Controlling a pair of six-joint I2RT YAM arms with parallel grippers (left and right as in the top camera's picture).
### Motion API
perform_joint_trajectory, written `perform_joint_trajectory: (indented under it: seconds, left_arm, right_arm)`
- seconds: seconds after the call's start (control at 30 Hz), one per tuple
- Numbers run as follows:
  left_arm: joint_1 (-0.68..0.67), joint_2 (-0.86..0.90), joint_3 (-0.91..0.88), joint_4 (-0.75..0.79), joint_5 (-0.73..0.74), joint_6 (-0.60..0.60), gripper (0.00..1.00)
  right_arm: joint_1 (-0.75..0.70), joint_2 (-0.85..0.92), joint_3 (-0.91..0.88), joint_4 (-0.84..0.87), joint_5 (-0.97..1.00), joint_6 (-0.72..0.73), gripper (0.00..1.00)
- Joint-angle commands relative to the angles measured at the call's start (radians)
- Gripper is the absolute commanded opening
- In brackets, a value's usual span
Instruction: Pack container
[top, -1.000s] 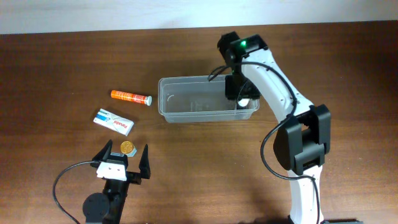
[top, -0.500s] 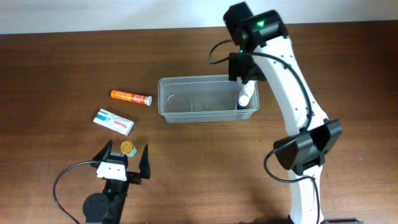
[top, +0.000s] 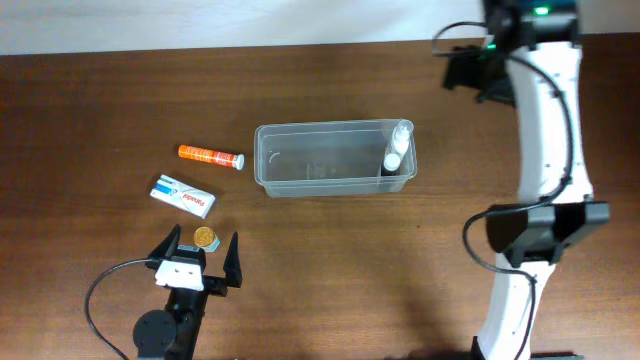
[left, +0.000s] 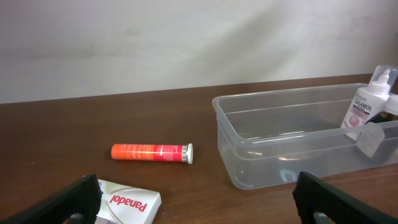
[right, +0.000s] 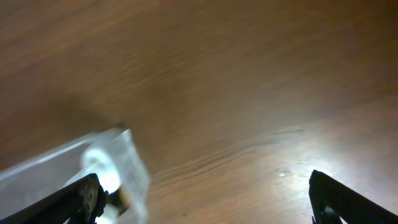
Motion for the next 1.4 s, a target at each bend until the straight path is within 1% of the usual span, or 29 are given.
perform_joint_trajectory:
  seconds: [0.0,0.17,0.37,0.43,0.53,0.8,0.87,0.93,1.0,1.07,1.1,1.2,1.37]
  left_arm:
    - [0.005,-0.01,-0.008,0.002,0.008,0.019,0.99]
    - [0.005,-0.01,-0.008,0.002,0.008,0.019,0.99]
    - [0.005,-0.01,-0.008,0.002,0.007,0.019,0.99]
    - [0.005,-0.01,-0.008,0.002,0.003,0.021,0.99]
    - [0.005,-0.01,-0.008,0.002,-0.043,0.023,0.99]
    - [0.005,-0.01,-0.002,0.004,-0.019,0.023,0.99]
    - [0.005,-0.004,0.033,0.0,-0.021,0.023,0.99]
    - [0.006,0.023,0.105,-0.051,-0.057,0.023,0.99]
    - [0.006,0.076,0.194,-0.117,-0.107,0.023,1.0]
    - [0.006,0.164,0.298,-0.18,-0.141,0.023,0.99]
    - [0.006,0.244,0.373,-0.218,-0.148,0.023,0.99]
    - [0.006,0.418,0.517,-0.29,-0.146,0.022,0.99]
    - [0.006,0.799,0.838,-0.533,-0.106,0.023,1.0]
  right_arm:
    - [-0.059,-0.016,0.012,-0.001,0.013,-0.003,0.98]
    - [-0.14,-0.017,0.012,-0.001,0.012,-0.003,0.98]
    - [-0.199,-0.017,0.012,-0.002,0.012,-0.003,0.98]
    - [-0.207,-0.016,0.012,-0.001,0.012,-0.003,0.98]
    - [-0.212,-0.017,0.012,-0.001,0.012,-0.003,0.98]
    - [-0.211,-0.016,0.012,-0.002,0.012,-0.003,0.98]
    - [-0.211,-0.017,0.012,-0.002,0.012,-0.003,0.98]
    - [-0.211,-0.016,0.012,-0.001,0.012,-0.003,0.98]
    - [-0.211,-0.017,0.012,-0.001,0.012,-0.003,0.98]
    - [-0.211,-0.016,0.012,-0.002,0.012,-0.003,0.98]
    - [-0.211,-0.017,0.012,-0.002,0.012,-0.003,0.98]
    - [-0.211,-0.017,0.012,-0.001,0.012,-0.003,0.98]
    - [-0.211,-0.017,0.012,-0.001,0.012,-0.003,0.98]
